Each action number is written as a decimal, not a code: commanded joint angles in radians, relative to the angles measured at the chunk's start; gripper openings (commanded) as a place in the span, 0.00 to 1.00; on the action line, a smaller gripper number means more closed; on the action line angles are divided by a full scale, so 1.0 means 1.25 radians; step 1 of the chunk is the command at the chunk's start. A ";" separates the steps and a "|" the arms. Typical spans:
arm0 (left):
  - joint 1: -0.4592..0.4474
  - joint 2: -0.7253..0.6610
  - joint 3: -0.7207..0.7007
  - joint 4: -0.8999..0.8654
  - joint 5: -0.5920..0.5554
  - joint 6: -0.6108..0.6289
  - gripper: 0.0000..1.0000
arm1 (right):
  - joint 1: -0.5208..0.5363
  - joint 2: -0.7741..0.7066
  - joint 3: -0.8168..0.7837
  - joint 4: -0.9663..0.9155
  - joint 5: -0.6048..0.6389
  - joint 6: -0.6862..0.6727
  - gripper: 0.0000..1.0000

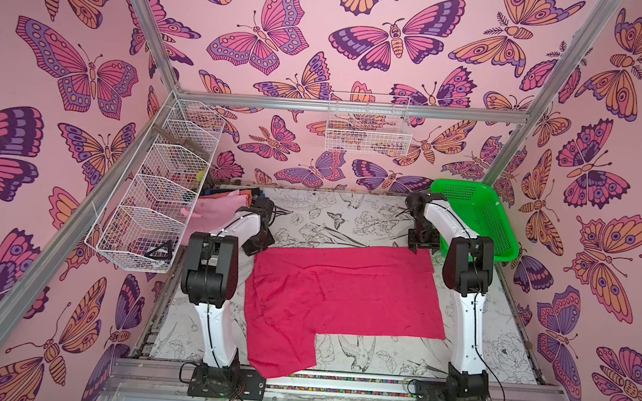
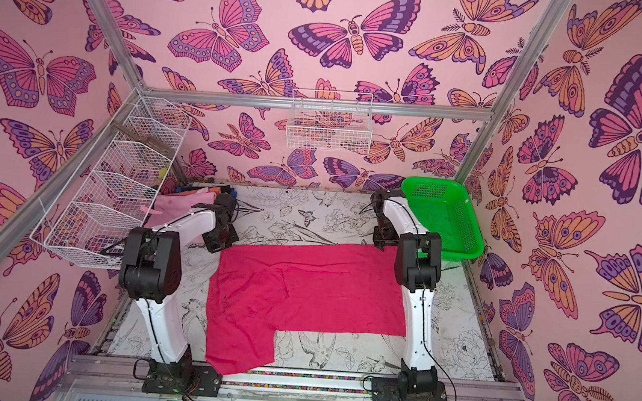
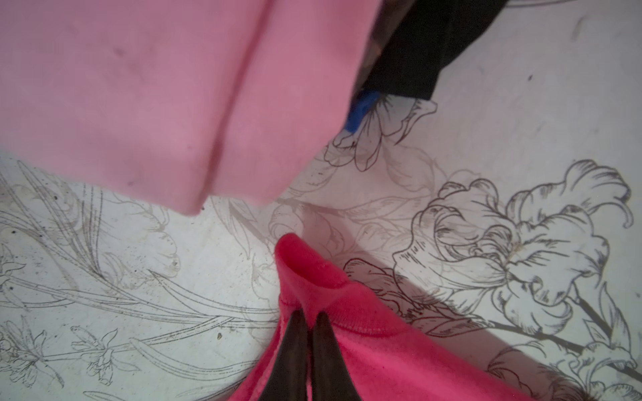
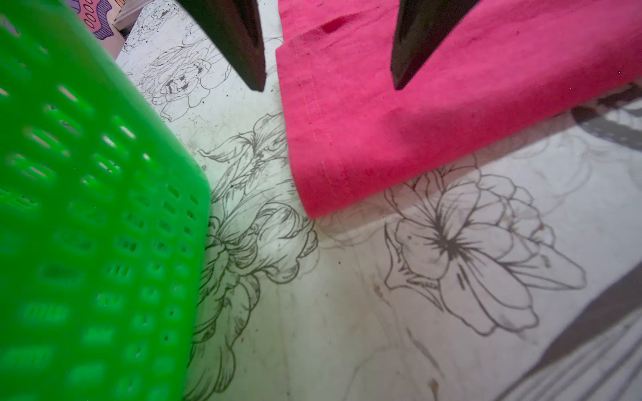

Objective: Fold and stack t-shirts
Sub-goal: Move the T-shirt to the center of the board.

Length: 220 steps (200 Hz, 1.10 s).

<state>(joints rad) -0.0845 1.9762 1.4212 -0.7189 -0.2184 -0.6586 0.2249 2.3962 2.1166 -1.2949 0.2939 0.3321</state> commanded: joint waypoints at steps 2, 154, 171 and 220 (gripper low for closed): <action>0.010 0.014 0.023 -0.020 -0.036 0.002 0.02 | -0.003 0.023 0.025 -0.026 0.006 0.003 0.62; 0.010 0.049 0.064 -0.023 -0.039 0.009 0.03 | -0.005 0.112 0.082 -0.019 -0.053 0.009 0.56; 0.010 0.051 0.067 -0.023 -0.040 0.009 0.03 | -0.006 0.119 0.082 -0.019 -0.064 0.009 0.53; 0.010 0.056 0.072 -0.023 -0.041 0.011 0.03 | -0.013 0.132 0.074 -0.014 -0.088 0.010 0.42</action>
<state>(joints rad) -0.0841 2.0228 1.4906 -0.7338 -0.2325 -0.6571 0.2203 2.4939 2.2162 -1.3087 0.2264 0.3359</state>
